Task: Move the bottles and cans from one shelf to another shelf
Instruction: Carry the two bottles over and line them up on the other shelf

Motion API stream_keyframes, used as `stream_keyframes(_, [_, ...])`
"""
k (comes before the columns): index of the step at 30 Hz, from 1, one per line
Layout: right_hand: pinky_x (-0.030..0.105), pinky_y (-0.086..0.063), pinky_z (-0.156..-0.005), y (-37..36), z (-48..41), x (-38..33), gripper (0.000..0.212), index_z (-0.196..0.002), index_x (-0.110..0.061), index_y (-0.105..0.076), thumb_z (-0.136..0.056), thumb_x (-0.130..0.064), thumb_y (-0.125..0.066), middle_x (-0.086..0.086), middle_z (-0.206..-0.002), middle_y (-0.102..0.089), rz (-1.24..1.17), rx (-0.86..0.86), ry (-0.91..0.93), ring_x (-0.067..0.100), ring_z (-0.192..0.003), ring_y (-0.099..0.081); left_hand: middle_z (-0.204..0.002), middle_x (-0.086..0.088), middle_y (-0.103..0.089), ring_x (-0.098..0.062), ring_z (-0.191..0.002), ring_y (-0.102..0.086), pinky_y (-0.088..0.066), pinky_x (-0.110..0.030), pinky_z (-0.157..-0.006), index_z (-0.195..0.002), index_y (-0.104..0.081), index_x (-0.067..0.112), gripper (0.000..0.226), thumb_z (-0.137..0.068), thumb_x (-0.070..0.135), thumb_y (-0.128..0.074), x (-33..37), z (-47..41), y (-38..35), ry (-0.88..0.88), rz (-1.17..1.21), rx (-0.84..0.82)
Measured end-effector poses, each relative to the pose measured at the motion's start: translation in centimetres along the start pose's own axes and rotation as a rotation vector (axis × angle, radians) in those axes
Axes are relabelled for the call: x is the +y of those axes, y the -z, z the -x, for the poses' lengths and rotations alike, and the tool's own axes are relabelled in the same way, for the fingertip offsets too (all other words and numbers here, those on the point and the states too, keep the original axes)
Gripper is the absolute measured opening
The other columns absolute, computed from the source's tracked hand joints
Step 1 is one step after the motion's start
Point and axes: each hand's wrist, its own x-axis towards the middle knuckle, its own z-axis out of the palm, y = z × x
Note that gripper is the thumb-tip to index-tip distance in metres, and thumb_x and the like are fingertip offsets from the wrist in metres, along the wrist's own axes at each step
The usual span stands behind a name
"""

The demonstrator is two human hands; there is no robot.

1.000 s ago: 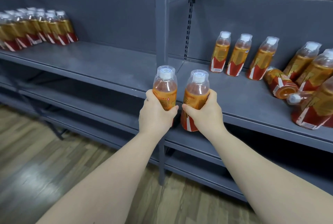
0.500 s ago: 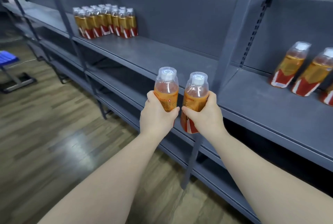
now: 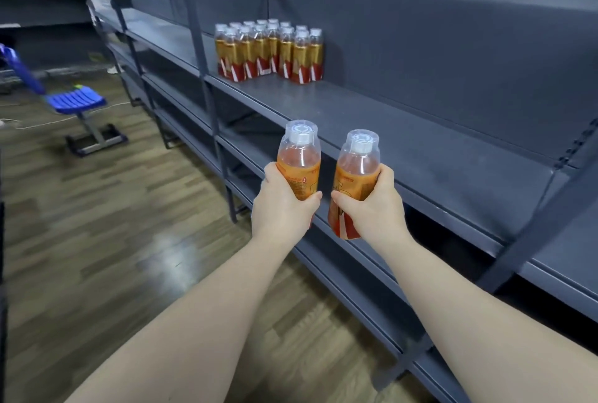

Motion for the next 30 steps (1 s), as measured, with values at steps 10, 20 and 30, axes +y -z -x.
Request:
stream_keyframes(10, [0.031, -0.053, -0.089, -7.8, -7.3, -2.5, 0.070, -0.137, -0.028, -0.034, -0.083, -0.035, -0.079, -0.007, -0.122, -0.057, -0.024, -0.084, 0.037, 0.014, -0.107, -0.059, -0.112, 0.001, -0.056, -0.025, -0.100, -0.059, -0.054, -0.043, -0.085, -0.121, -0.035, 0.023, 0.065, -0.079, 0.048, -0.078, -4.0, -8.6, 2.1, 0.085, -0.001, 0.053])
stream_keyframes(20, [0.028, -0.051, -0.083, -14.9, -18.0, -3.4, 0.071, -0.135, -0.029, -0.034, -0.081, -0.037, -0.080, -0.010, -0.119, -0.057, -0.071, -0.211, 0.094, 0.012, -0.105, -0.059, -0.110, 0.001, -0.060, -0.025, -0.098, -0.061, -0.055, -0.042, -0.083, -0.117, -0.036, 0.026, 0.061, -0.079, 0.044, -0.079, -5.8, -18.7, 2.3, 0.158, 0.016, 0.153])
stream_keyframes(30, [0.019, -0.044, -0.073, -21.1, -26.2, -4.7, 0.071, -0.135, -0.029, -0.033, -0.082, -0.037, -0.079, -0.013, -0.114, -0.053, -0.055, -0.281, 0.132, 0.011, -0.100, -0.057, -0.107, 0.002, -0.059, -0.022, -0.094, -0.057, -0.048, -0.034, -0.077, -0.110, -0.032, 0.030, 0.059, -0.078, 0.043, -0.080, -8.1, -27.5, 2.4, 0.209, 0.025, 0.222])
